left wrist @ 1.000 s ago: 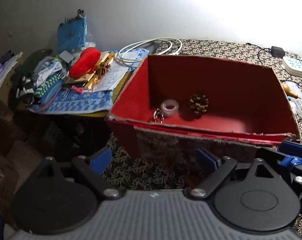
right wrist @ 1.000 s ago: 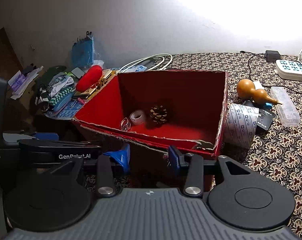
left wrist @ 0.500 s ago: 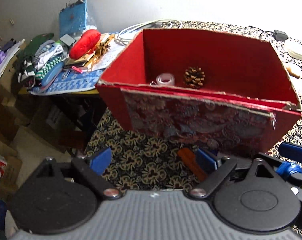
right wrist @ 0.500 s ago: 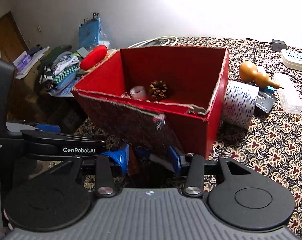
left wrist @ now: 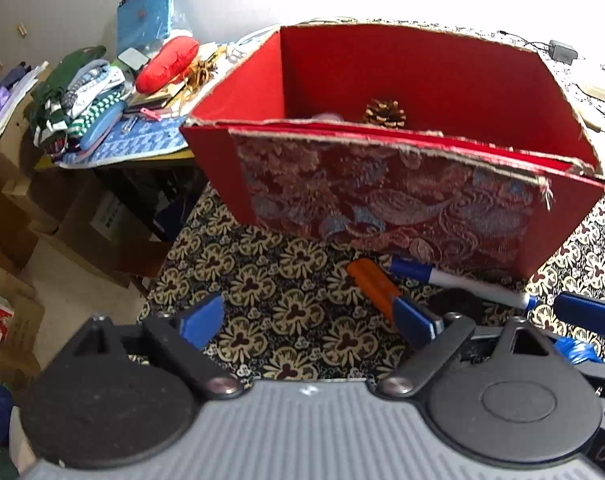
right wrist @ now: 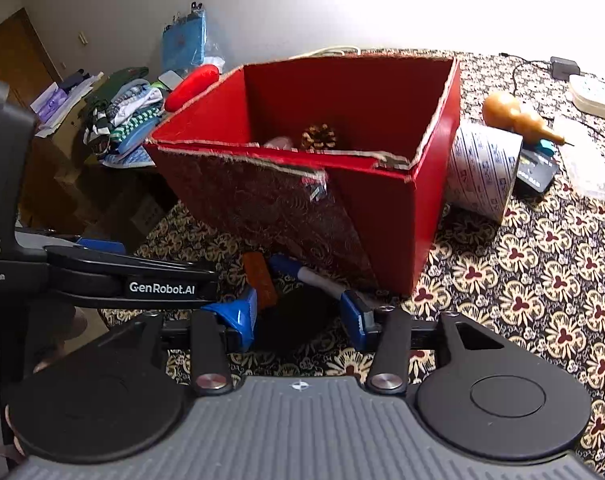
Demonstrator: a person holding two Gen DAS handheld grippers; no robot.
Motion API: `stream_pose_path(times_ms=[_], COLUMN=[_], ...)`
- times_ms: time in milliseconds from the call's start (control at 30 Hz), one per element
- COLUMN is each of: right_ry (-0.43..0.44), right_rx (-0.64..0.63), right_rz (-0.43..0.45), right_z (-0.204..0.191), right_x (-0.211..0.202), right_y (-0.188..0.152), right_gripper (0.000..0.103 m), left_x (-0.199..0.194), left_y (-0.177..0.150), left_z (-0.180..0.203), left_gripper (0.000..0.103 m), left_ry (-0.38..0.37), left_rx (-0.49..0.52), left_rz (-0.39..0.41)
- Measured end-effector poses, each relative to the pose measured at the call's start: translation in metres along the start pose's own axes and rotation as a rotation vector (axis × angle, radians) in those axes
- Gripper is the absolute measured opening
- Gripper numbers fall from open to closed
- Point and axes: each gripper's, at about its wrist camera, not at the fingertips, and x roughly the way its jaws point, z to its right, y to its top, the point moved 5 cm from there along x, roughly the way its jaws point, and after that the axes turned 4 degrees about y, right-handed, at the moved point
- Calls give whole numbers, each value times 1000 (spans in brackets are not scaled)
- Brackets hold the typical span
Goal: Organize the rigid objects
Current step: 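Reach the right gripper down to the black correction tape dispenser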
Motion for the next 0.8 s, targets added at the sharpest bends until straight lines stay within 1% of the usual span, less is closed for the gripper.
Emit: stream_pose_path(times_ms=[100,300,400,467,567,667,733,800], right_ry=[15,-24,-27,-45,-100,-107,-87,-74], right_rx=[-4,11,68,106,186,265,310,338], right_rz=[-10,-19,-27,-31,-2,25,27,58], right_z=[-1,0,4,7,13,15,14,11], right_x=[2,7,9,9,8,5,5,2], right_y=[-6,-9,-10,-11,-11,-14,-18,-18], right_gripper=[31,31,32,32,32,32,32,32], left_x=[3,13,19,22,26,32,34,36], left_y=[-6,-11,-11,-12,-14,-17,-20,-23], left_z=[1,4,3,1,-3,-9,-12,-15], left_gripper=[92,92,92,92,92,92,92,92], left_ry=[-7,-53,-87,-126,-189,-294,-382,-451], left_rx=[4,52,85,102,133,141,140,146], left_rz=[-11,-26,-24,-17,7,19,25,32])
